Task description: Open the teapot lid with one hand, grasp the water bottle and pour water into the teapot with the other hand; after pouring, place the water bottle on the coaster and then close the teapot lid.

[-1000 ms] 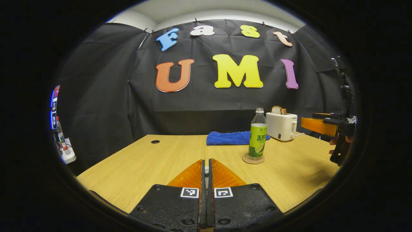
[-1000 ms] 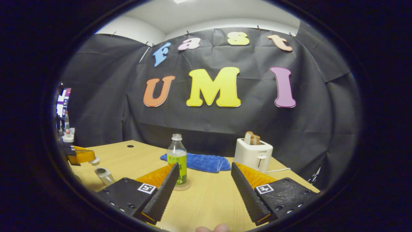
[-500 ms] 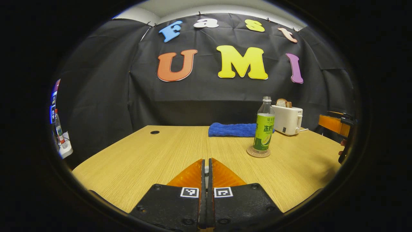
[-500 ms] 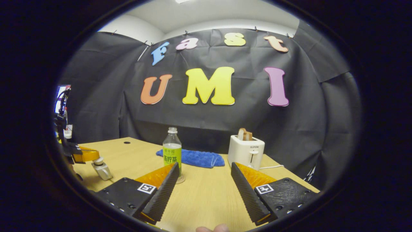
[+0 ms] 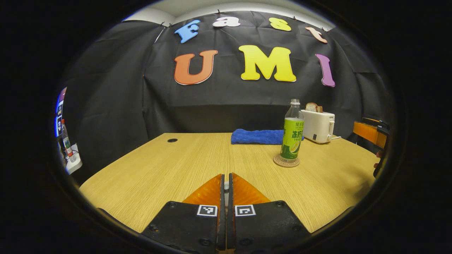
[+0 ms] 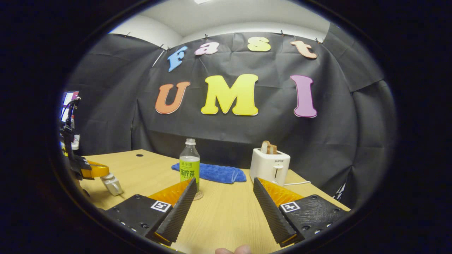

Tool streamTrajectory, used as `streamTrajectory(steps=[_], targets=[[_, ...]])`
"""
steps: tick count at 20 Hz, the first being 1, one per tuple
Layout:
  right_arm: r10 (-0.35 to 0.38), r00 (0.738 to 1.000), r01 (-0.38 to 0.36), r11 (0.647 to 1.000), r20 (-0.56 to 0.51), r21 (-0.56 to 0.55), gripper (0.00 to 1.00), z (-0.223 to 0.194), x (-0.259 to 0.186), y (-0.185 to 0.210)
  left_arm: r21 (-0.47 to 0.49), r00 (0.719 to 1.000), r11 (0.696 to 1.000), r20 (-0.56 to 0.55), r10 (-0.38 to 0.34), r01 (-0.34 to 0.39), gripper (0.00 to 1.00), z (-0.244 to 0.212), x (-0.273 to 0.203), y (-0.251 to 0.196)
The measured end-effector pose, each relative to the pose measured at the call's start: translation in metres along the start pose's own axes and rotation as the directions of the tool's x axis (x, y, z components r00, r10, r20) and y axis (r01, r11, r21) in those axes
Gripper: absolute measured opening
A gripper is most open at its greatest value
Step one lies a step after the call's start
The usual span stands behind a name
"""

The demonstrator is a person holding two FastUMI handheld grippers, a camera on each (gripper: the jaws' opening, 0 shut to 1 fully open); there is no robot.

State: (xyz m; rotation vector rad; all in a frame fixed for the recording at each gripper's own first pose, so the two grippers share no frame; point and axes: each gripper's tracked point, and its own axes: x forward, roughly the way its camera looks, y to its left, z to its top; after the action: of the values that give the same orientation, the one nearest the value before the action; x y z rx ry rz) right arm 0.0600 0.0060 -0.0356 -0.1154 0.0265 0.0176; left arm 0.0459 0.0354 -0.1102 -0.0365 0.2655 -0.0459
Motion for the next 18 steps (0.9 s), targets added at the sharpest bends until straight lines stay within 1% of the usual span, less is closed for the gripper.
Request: streamTrajectory(steps=[1,2,3,5,6,7,8,11,14,18], targets=[[0.002,1.000,-0.002,1.000,-0.003,0.000,0.97,-0.001,0.000,0.000,-0.001,1.000,1.000,-0.001,0.001,-0.001,0.04,0.000,0.000,-0.002],[0.003,1.000,-0.003,1.000,-0.003,0.002,0.95,-0.001,-0.001,0.000,0.002,1.000,1.000,0.002,0.010,-0.010,0.07,0.001,-0.002,0.000],[0.004,1.000,-0.004,1.000,-0.003,0.003,0.97,-0.001,-0.002,-0.001,0.008,0.999,1.000,0.010,0.030,-0.030,0.07,0.003,-0.002,0.003],[0.001,1.000,-0.001,1.000,0.002,0.009,0.95,0.001,-0.005,-0.003,0.015,0.998,0.999,0.029,0.047,-0.048,0.39,0.011,-0.005,0.003],[-0.003,1.000,0.003,1.000,0.001,0.014,0.96,0.001,-0.006,-0.004,0.012,0.998,0.999,0.047,0.046,-0.046,0.67,0.017,-0.010,0.001],[-0.004,1.000,0.004,1.000,0.001,0.021,0.96,0.001,-0.008,-0.005,0.013,0.997,0.999,0.067,0.048,-0.049,0.78,0.023,-0.012,-0.001],[-0.008,1.000,0.008,1.000,-0.001,0.030,0.95,0.001,-0.010,-0.007,0.017,0.995,0.998,0.086,0.057,-0.059,0.99,0.030,-0.015,-0.002],[-0.021,1.000,0.022,0.998,-0.010,0.054,0.95,-0.001,-0.021,-0.015,0.028,0.989,0.996,0.129,0.078,-0.082,0.98,0.047,-0.028,-0.009],[-0.034,0.999,0.034,0.996,-0.001,0.079,0.95,0.010,-0.038,-0.020,0.017,0.981,0.997,0.183,0.067,-0.071,0.98,0.067,-0.048,-0.030],[-0.059,0.997,0.056,0.996,0.043,0.069,0.95,0.029,-0.068,-0.028,0.015,0.972,0.999,0.232,0.046,-0.051,0.98,0.083,-0.080,-0.053]])
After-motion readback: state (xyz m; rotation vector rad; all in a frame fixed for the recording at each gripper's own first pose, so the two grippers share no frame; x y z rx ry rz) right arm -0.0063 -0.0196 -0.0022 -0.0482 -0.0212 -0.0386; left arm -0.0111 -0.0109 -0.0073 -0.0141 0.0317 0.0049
